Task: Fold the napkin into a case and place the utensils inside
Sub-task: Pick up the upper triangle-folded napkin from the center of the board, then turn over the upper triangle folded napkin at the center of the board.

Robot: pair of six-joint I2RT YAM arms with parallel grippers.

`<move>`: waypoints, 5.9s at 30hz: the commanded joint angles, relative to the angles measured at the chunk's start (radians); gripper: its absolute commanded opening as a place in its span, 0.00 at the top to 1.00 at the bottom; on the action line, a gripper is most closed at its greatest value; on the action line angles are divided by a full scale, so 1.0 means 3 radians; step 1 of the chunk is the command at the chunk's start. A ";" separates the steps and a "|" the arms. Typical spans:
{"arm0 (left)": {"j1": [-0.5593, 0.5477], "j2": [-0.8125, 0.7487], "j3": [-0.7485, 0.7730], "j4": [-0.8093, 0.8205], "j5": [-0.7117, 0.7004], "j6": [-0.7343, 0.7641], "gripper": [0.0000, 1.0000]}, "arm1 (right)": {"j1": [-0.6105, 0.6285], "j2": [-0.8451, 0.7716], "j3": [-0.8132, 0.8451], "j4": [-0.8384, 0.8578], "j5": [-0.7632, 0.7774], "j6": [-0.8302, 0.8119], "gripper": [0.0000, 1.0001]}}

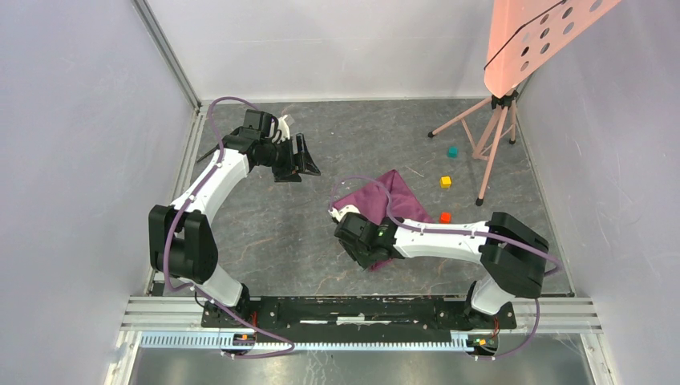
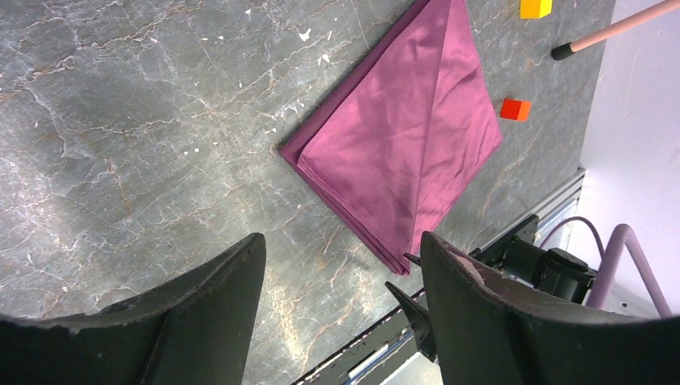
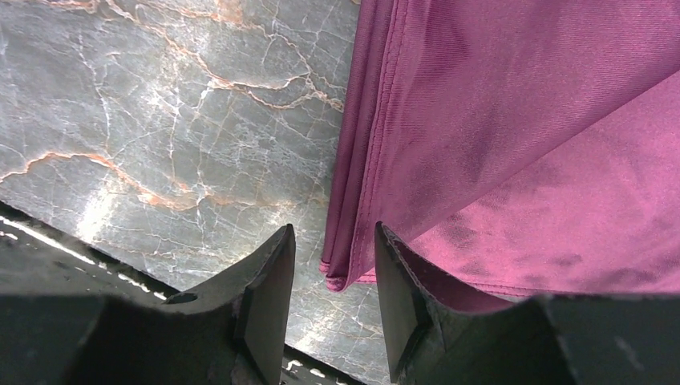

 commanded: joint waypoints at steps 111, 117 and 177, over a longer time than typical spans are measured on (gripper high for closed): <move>-0.0792 0.1676 0.1355 -0.0574 -0.2982 -0.0779 0.98 | -0.0904 0.1174 -0.1492 0.5889 -0.3413 0.1689 1.00; -0.1009 0.1968 0.1413 -0.0330 -0.2545 -0.0839 0.98 | -0.1222 0.1001 -0.1941 0.5647 -0.3422 0.1341 1.00; -0.0163 -0.1104 -0.2107 0.1610 -0.0484 -0.1717 0.28 | -0.1443 -0.0216 -0.0025 0.1224 -0.0856 -0.0991 0.30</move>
